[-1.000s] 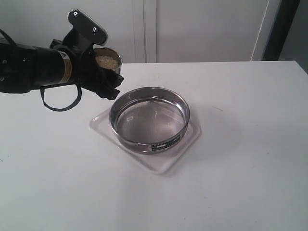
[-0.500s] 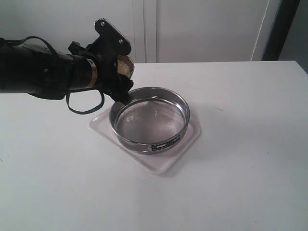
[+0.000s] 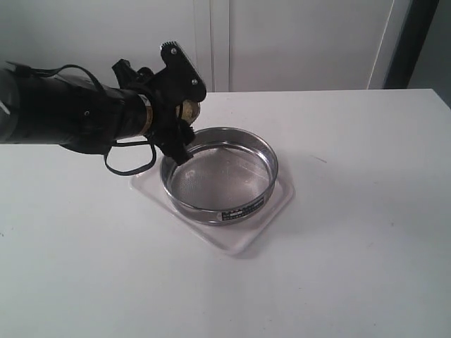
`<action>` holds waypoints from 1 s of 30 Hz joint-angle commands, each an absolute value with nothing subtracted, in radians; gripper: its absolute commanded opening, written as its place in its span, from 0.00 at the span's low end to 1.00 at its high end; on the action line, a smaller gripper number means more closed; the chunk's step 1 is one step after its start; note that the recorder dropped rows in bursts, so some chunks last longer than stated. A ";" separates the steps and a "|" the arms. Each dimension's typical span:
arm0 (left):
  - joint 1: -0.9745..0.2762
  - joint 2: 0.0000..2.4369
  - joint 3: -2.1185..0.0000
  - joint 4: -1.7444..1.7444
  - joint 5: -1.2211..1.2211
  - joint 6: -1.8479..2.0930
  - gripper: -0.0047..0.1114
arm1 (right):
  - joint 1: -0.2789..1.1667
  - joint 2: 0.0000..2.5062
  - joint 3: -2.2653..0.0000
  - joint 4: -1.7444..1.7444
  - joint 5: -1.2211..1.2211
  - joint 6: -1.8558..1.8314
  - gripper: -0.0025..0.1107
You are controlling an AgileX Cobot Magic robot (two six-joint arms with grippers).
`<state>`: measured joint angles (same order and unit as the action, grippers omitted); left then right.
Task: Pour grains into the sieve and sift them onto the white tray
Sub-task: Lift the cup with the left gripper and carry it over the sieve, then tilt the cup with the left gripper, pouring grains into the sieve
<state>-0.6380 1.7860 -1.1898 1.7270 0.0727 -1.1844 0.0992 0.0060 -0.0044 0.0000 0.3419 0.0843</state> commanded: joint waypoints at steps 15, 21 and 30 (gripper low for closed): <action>-0.711 1.851 -1.274 1.589 0.215 -0.853 0.04 | 0.100 0.000 0.000 0.000 0.336 0.086 0.02; -0.711 1.885 -1.329 1.257 0.279 -0.442 0.04 | 0.100 0.000 0.000 0.000 0.336 0.086 0.02; -0.711 1.893 -1.352 1.071 0.273 -0.224 0.04 | 0.100 0.000 0.000 0.000 0.336 0.086 0.02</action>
